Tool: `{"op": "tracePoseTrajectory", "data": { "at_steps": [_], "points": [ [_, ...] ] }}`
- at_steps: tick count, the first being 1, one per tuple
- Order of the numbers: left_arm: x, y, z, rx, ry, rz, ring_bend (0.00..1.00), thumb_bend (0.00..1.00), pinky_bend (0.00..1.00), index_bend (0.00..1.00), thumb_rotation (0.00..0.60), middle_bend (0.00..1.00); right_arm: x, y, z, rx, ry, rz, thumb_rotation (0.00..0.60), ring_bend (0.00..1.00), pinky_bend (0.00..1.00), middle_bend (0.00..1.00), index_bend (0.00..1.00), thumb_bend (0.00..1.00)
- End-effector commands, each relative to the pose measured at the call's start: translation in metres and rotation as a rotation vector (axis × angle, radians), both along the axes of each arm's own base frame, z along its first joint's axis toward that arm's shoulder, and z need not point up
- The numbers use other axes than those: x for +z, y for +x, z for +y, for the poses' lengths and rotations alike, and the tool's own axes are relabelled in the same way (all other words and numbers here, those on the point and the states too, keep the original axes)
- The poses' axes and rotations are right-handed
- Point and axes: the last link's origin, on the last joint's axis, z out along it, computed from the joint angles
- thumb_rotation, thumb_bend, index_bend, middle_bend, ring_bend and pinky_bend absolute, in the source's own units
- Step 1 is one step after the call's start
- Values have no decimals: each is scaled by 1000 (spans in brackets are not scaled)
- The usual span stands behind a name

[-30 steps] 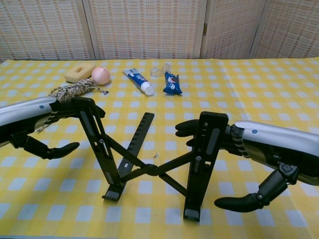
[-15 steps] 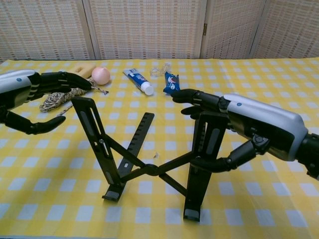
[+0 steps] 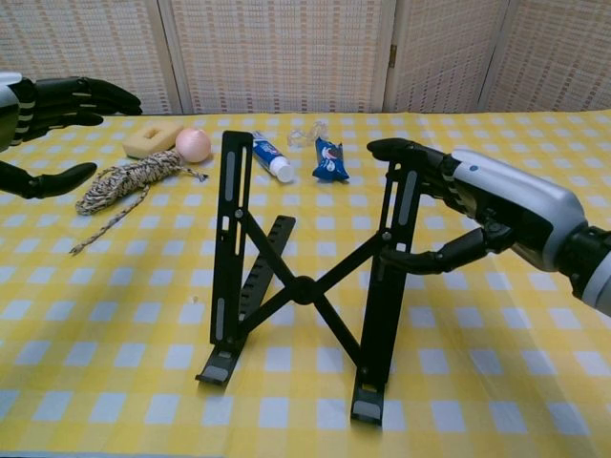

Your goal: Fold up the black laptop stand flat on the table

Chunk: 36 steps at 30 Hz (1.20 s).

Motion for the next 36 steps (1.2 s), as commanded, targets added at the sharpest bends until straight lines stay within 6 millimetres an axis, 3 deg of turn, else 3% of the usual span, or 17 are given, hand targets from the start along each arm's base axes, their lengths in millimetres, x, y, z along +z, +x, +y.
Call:
{"op": "tracePoseTrajectory", "data": {
  "at_steps": [1, 9, 18, 27, 36],
  "points": [
    [1, 0, 2, 2, 5, -1, 42, 498, 41, 186, 600, 151, 10, -7, -11, -71, -96, -32, 600, 0, 0, 0, 0, 296],
    [5, 0, 13, -6, 16, 29, 42, 498, 38, 182, 600, 151, 45, -28, -19, -136, -253, -112, 600, 0, 0, 0, 0, 295],
    [-19, 0, 50, -59, -19, 292, 43, 482, 28, 183, 600, 151, 67, -39, 7, 202, -267, 217, 600, 0, 0, 0, 0, 295],
    [-62, 14, 85, -195, 34, 565, 29, 372, 8, 150, 600, 117, 63, -45, 28, 420, -245, 520, 600, 0, 0, 0, 0, 295],
    [-106, 31, 105, -223, 58, 638, 0, 273, 0, 108, 600, 56, 47, -47, 20, 466, -269, 682, 600, 18, 0, 4, 0, 295]
  ]
}}
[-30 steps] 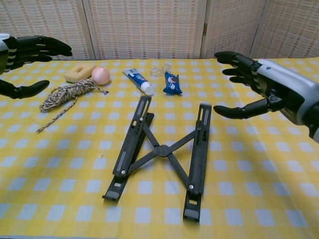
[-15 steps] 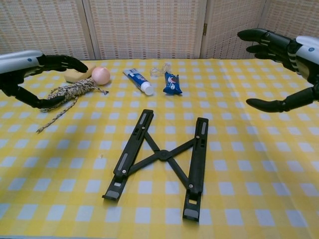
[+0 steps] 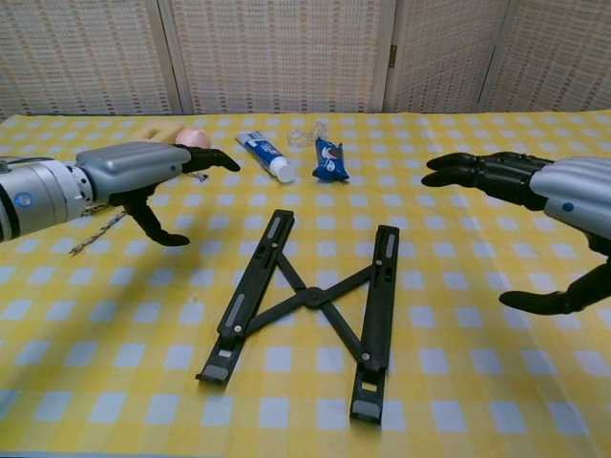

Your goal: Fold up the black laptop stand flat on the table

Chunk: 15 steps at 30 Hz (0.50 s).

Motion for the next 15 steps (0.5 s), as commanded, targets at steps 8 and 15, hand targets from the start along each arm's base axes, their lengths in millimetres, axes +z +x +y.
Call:
{"op": "tracePoseTrajectory", "data": {
  "at_steps": [8, 15],
  "points": [
    [-33, 14, 12, 4, 6, 27, 0, 249, 0, 75, 600, 18, -31, 9, -25, 95, -116, 83, 600, 335, 240, 375, 261, 294],
    [-47, 22, 13, 7, -6, 36, 0, 236, 0, 58, 600, 5, -58, 14, -31, 142, -119, 103, 600, 446, 398, 502, 364, 293]
  ]
}}
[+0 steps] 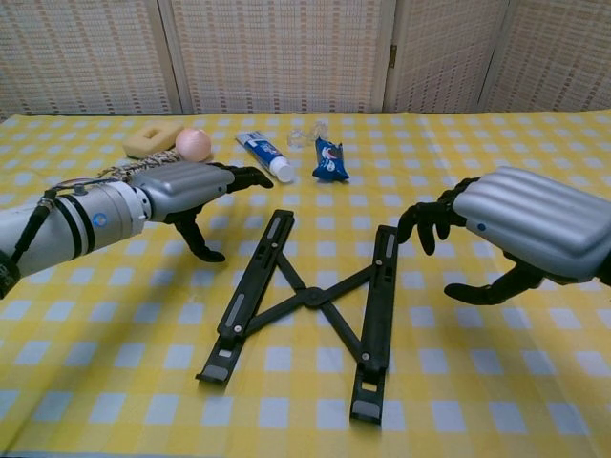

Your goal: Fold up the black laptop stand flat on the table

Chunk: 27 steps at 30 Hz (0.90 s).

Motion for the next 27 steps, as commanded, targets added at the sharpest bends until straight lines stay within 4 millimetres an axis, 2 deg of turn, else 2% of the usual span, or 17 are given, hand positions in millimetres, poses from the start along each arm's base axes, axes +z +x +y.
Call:
{"op": "tracePoseTrajectory", "data": {
  "at_steps": [1, 11, 27],
  "points": [
    [-5, 4, 0, 0, -3, -2, 0, 236, 0, 57, 600, 4, -11, 4, -3, 30, -6, 15, 600, 452, 404, 506, 365, 293],
    [-16, 14, 2, 3, -2, -25, 0, 234, 0, 52, 600, 0, -26, 5, -5, 49, -13, 29, 600, 469, 420, 521, 367, 293],
    [-22, 17, 1, 20, -18, -47, 0, 234, 0, 47, 600, 0, -59, 5, -11, 72, 13, 66, 600, 488, 428, 540, 373, 293]
  ]
}}
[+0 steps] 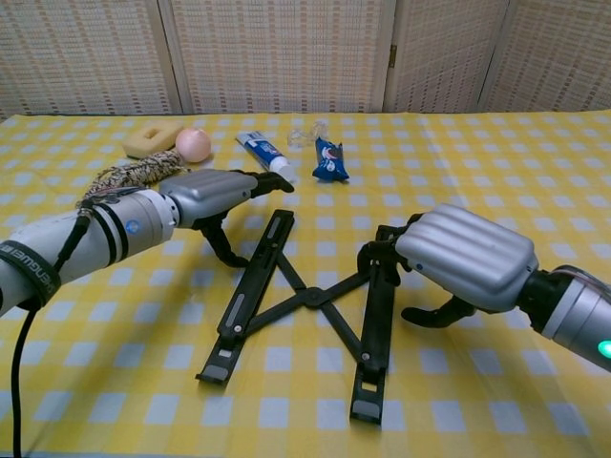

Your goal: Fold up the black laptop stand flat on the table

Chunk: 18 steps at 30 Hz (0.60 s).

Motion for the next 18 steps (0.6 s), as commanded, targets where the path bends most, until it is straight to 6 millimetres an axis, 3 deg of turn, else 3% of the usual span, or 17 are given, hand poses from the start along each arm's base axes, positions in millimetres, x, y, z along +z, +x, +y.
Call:
{"op": "tracePoseTrajectory", "data": {
  "at_steps": [1, 18],
  "points": [
    [0, 0, 0, 3, -1, -1, 0, 234, 0, 46, 600, 0, -5, 0, 1, 13, 7, 7, 600, 489, 429, 541, 373, 293],
    [-2, -2, -1, 41, -20, -36, 0, 234, 0, 42, 600, 0, -19, 2, -1, 90, -25, 41, 600, 490, 431, 542, 375, 293]
  ]
}}
